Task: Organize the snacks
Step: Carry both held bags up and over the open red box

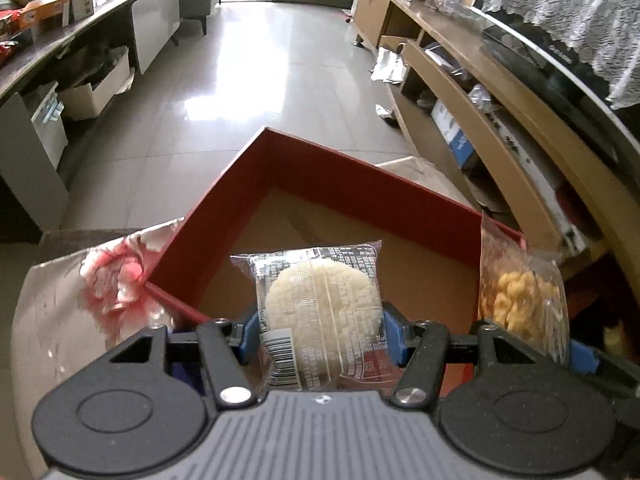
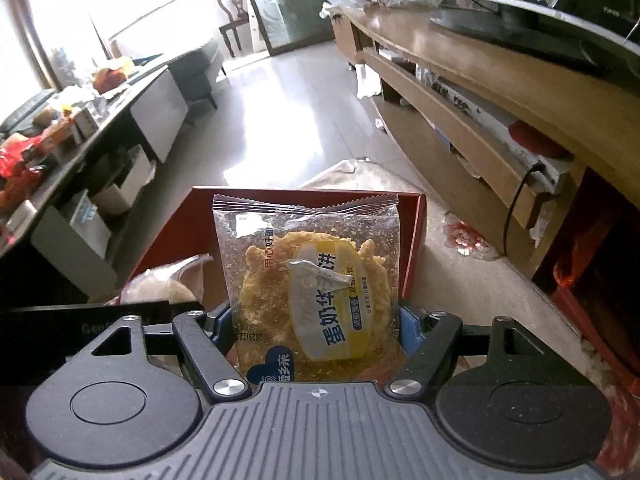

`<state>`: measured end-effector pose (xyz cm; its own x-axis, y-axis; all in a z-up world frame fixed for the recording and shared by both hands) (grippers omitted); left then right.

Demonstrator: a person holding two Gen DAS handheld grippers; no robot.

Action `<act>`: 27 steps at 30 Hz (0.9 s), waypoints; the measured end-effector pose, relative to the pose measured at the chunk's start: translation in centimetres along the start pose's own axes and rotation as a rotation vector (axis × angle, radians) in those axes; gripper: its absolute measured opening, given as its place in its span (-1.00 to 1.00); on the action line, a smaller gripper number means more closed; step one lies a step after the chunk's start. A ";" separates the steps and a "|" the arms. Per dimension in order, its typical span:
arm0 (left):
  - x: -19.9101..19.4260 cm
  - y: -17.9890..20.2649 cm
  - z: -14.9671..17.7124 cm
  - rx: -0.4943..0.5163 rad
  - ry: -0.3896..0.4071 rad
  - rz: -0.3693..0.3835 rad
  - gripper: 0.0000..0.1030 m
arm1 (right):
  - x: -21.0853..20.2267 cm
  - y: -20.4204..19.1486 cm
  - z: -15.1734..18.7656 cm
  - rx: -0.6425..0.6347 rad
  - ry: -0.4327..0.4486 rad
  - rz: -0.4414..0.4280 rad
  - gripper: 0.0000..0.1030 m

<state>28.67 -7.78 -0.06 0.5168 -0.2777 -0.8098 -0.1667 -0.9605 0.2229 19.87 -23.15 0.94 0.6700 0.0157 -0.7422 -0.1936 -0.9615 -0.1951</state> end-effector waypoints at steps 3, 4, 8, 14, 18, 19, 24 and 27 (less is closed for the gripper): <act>1.4 -0.2 -0.4 0.000 -0.003 -0.013 0.21 | 1.5 0.0 -0.1 0.000 -0.024 0.009 0.55; 1.8 -0.2 -0.5 0.006 -0.001 -0.019 0.21 | 1.8 0.0 -0.2 0.001 -0.028 0.012 0.55; 2.8 -0.2 -0.7 0.030 0.005 -0.045 0.21 | 3.0 0.1 -0.1 0.004 -0.047 0.021 0.55; 4.4 -0.8 -0.3 0.021 -0.025 -0.057 0.14 | 4.1 0.0 0.3 -0.010 -0.063 0.031 0.54; 4.9 -1.1 -0.1 0.012 -0.037 -0.061 0.14 | 4.5 -0.5 0.3 -0.054 -0.057 0.050 0.55; 4.9 -1.2 -0.1 0.011 -0.037 -0.063 0.14 | 4.5 -0.6 0.3 -0.059 -0.057 0.052 0.55; 5.0 -1.4 -0.2 -0.011 -0.041 -0.064 0.21 | 4.8 -0.7 0.1 -0.064 -0.055 0.048 0.57; 4.9 -1.6 -0.2 -0.008 -0.042 -0.065 0.27 | 4.9 -0.8 0.1 -0.076 -0.053 0.045 0.59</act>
Point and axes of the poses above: each gripper's, at about its wrist camera, not at the fingertips, and x roughly the way its jaws point, y to its right, z to its underside, the point moved 6 cm from there along x, roughly the way its jaws point, and after that the axes turned 4 degrees about z, right-handed, at the moved point
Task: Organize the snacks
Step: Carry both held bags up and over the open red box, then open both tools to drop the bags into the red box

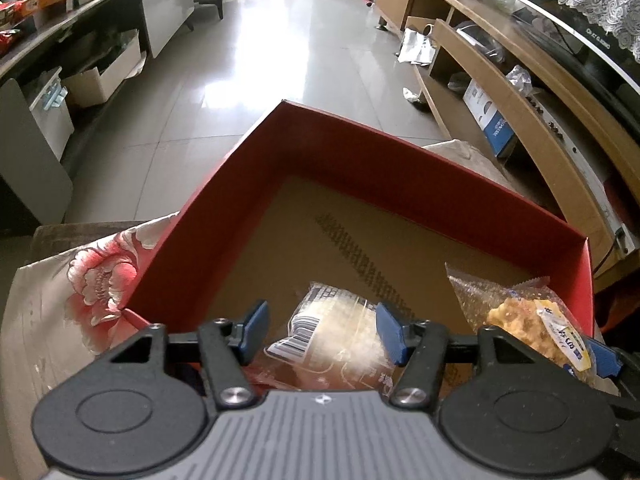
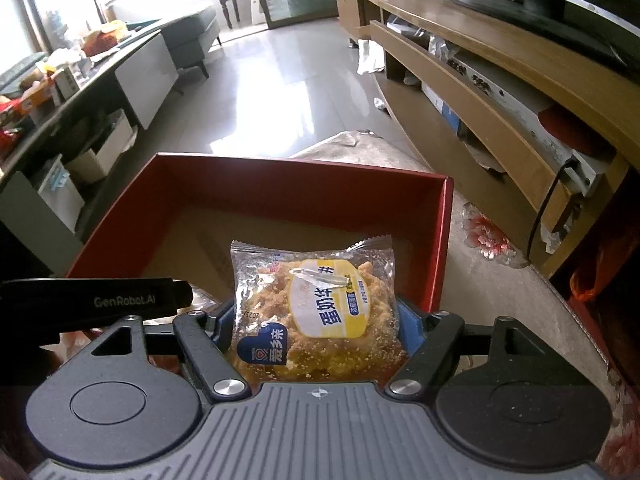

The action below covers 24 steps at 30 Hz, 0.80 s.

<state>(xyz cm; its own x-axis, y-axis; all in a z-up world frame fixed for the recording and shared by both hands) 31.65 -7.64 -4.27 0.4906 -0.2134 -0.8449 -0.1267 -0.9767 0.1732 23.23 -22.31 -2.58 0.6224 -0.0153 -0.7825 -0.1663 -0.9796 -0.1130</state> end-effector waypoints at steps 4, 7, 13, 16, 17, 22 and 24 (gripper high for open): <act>-0.5 0.1 0.1 0.017 0.005 -0.005 0.40 | -0.1 -0.2 0.3 -0.038 -0.006 0.011 0.64; -1.2 0.1 0.2 0.030 0.011 -0.005 0.45 | -0.2 -0.5 0.5 -0.058 -0.003 0.025 0.67; -2.8 -0.3 0.4 0.023 0.032 0.006 0.48 | -1.1 -0.5 0.5 -0.066 0.013 0.032 0.69; -3.7 -0.4 0.9 0.017 0.037 0.019 0.48 | -2.0 -0.3 0.6 -0.058 0.031 0.031 0.69; -4.1 -0.4 1.1 0.018 0.040 0.024 0.48 | -2.4 -0.3 0.7 -0.058 0.039 0.031 0.69; -5.8 -0.1 2.1 0.034 0.057 0.035 0.50 | -4.0 -0.4 1.2 -0.069 0.063 0.037 0.70; -6.4 -0.1 2.5 0.041 0.060 0.040 0.50 | -4.4 -0.4 1.3 -0.068 0.069 0.035 0.70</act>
Point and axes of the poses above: each gripper's, at about its wrist camera, not at the fingertips, and x roughly the way its jaws point, y to its right, z to its underside, the point moved 6 cm from there along x, roughly the way its jaws point, and after that the axes turned 4 degrees about z, right-handed, at the moved point
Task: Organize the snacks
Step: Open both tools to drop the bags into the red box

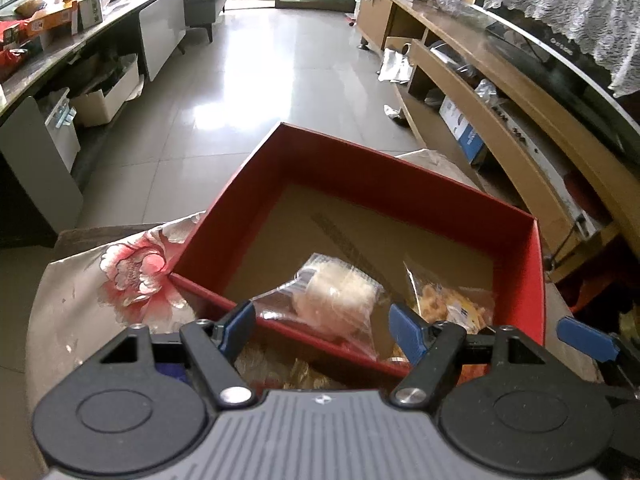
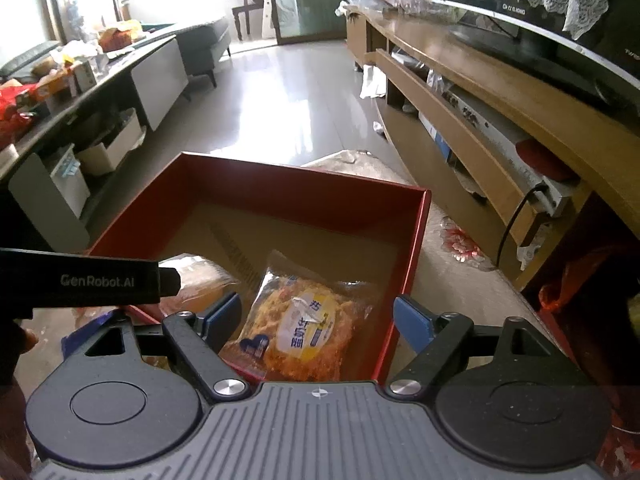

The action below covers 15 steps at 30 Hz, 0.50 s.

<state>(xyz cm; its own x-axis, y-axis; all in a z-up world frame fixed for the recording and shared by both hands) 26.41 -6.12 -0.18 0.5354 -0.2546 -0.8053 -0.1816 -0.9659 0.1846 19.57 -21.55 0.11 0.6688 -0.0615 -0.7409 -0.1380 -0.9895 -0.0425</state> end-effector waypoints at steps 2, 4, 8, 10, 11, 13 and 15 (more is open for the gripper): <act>-0.6 -0.1 0.3 0.005 0.006 0.000 0.50 | -0.3 0.1 0.2 0.003 0.003 -0.007 0.70; -1.0 -0.1 0.6 0.012 0.009 0.002 0.50 | -0.6 0.0 0.4 0.002 0.003 -0.008 0.70; -1.7 -0.4 1.1 0.017 0.011 0.003 0.51 | -1.0 -0.1 1.1 0.006 -0.005 -0.011 0.70; -2.0 -0.7 1.3 0.016 0.012 0.002 0.51 | -1.3 -0.2 1.4 0.007 -0.004 -0.012 0.70; -2.1 -0.7 1.4 0.016 0.012 0.002 0.51 | -1.4 -0.2 1.5 0.008 -0.005 -0.014 0.70; -2.2 -0.8 1.6 0.017 0.011 0.003 0.51 | -1.7 -0.3 1.7 0.010 -0.004 -0.019 0.70; -2.5 -1.1 2.0 0.022 0.009 0.004 0.51 | -1.9 -0.3 2.0 0.008 -0.007 -0.023 0.70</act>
Point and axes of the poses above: each gripper's, at about its wrist camera, not at the fingertips, and x roughly the way its jaws point, y to its right, z to its underside, the point moved 6 cm from there along x, roughly the way its jaws point, and after that the axes turned 4 degrees about z, right-handed, at the moved point
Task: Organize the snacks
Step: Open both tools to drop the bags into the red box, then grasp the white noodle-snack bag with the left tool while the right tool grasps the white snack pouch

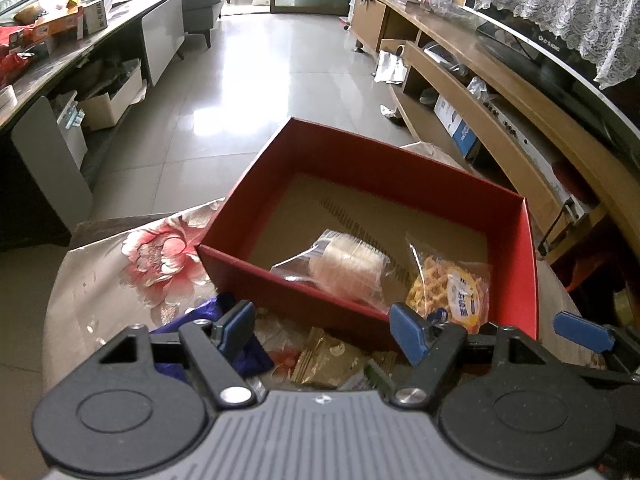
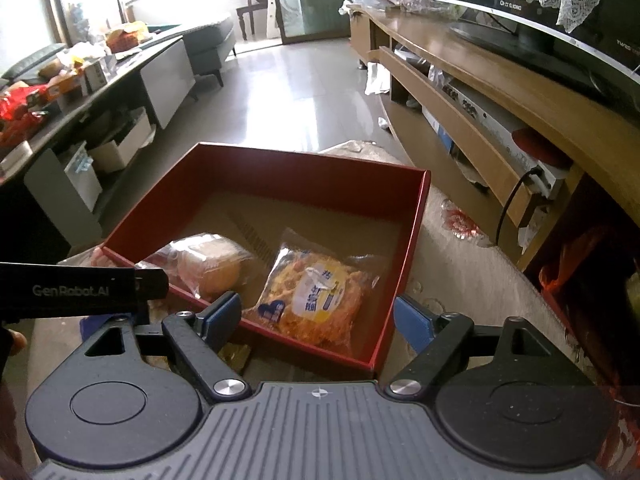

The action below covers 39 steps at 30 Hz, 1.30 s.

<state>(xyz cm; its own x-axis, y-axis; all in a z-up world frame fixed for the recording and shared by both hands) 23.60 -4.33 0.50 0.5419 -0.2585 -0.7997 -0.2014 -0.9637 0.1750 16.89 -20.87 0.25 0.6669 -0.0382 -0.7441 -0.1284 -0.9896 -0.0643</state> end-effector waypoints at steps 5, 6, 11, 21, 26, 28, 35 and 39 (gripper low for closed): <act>-0.8 -0.5 1.1 0.014 -0.006 0.002 0.52 | -0.4 -0.5 0.8 -0.011 -0.009 -0.008 0.70; -0.9 -0.7 1.3 0.014 -0.009 0.002 0.52 | -0.6 -0.7 1.1 -0.015 -0.012 -0.009 0.70; -1.2 -1.8 2.5 -0.005 -0.030 0.006 0.52 | -1.1 -1.4 1.8 -0.032 -0.022 -0.024 0.70; -2.3 -4.3 4.6 -0.022 -0.061 0.006 0.53 | -1.8 -3.7 3.3 -0.077 -0.042 -0.057 0.71; -2.5 -6.5 6.1 -0.041 -0.088 -0.013 0.53 | -1.6 -5.0 4.2 -0.116 -0.065 -0.072 0.71; -2.6 -7.3 6.8 -0.051 -0.101 -0.015 0.53 | -1.6 -5.5 4.4 -0.129 -0.071 -0.080 0.71; -2.4 -9.5 8.6 -0.046 -0.139 -0.013 0.53 | -1.5 -7.0 4.8 -0.160 -0.088 -0.098 0.71; -1.3 -9.9 8.6 -0.027 -0.167 0.016 0.53 | -1.6 -7.3 5.0 -0.154 -0.097 -0.118 0.71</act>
<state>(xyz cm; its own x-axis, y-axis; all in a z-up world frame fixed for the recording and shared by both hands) 17.89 6.06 -5.17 0.3949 -0.2612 -0.8808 -0.1859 -0.9616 0.2019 13.14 -12.84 -1.43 0.5958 0.0852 -0.7986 0.0651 -0.9962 -0.0577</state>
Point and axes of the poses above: each gripper's, at about its wrist camera, not at the fingertips, and x roughly the way its jaws point, y to its right, z to its underside, the point moved 6 cm from there along x, roughly the way its jaws point, and after that the axes turned 4 degrees about z, right-handed, at the moved point
